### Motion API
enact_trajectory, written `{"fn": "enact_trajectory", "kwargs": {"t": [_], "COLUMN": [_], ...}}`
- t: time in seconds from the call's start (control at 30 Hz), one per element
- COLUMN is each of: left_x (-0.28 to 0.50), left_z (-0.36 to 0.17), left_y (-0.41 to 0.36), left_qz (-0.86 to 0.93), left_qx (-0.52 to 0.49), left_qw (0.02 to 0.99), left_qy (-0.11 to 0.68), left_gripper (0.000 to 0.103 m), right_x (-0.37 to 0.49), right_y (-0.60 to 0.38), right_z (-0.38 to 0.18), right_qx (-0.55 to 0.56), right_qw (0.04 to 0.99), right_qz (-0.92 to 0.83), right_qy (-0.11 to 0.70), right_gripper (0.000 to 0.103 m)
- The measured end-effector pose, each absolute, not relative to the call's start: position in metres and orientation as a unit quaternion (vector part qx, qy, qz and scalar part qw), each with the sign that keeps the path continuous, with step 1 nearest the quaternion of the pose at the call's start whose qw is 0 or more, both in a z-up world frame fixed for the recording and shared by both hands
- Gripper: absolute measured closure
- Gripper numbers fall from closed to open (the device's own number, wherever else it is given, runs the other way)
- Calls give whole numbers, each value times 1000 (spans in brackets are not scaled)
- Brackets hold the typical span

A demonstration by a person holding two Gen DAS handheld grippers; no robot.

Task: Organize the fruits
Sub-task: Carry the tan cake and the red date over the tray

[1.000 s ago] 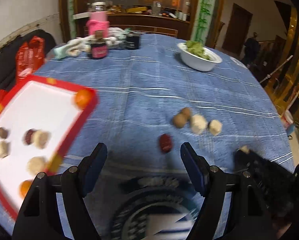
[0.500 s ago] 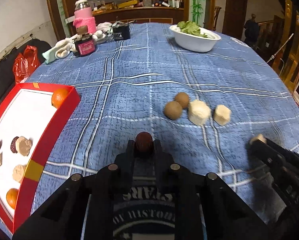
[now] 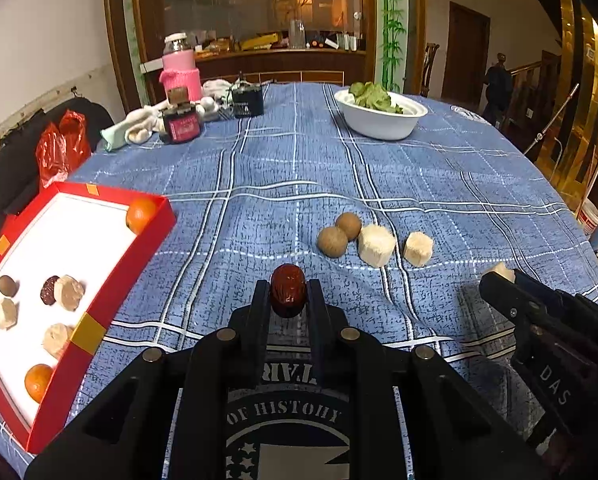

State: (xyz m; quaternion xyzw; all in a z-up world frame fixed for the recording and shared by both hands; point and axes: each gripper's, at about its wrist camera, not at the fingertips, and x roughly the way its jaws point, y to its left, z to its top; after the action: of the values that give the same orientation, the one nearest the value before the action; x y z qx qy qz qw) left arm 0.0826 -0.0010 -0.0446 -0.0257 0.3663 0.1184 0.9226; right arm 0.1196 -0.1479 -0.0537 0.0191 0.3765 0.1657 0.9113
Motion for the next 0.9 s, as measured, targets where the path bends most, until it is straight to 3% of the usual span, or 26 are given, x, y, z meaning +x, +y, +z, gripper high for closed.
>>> {"fn": "enact_trajectory", "kwargs": {"t": [0.9], "left_x": [78], "left_z": [-42], "left_y": [10], "left_qz": [133], "left_qx": [-49], "left_qw": [923], "left_qy": [357], "left_gripper": [88], "right_x": [100], "right_y": [-151], "right_z": [-38], "right_qx": [1], "right_qw": [939], "right_qz": [138], "right_qy": [315], "right_gripper": [75]}}
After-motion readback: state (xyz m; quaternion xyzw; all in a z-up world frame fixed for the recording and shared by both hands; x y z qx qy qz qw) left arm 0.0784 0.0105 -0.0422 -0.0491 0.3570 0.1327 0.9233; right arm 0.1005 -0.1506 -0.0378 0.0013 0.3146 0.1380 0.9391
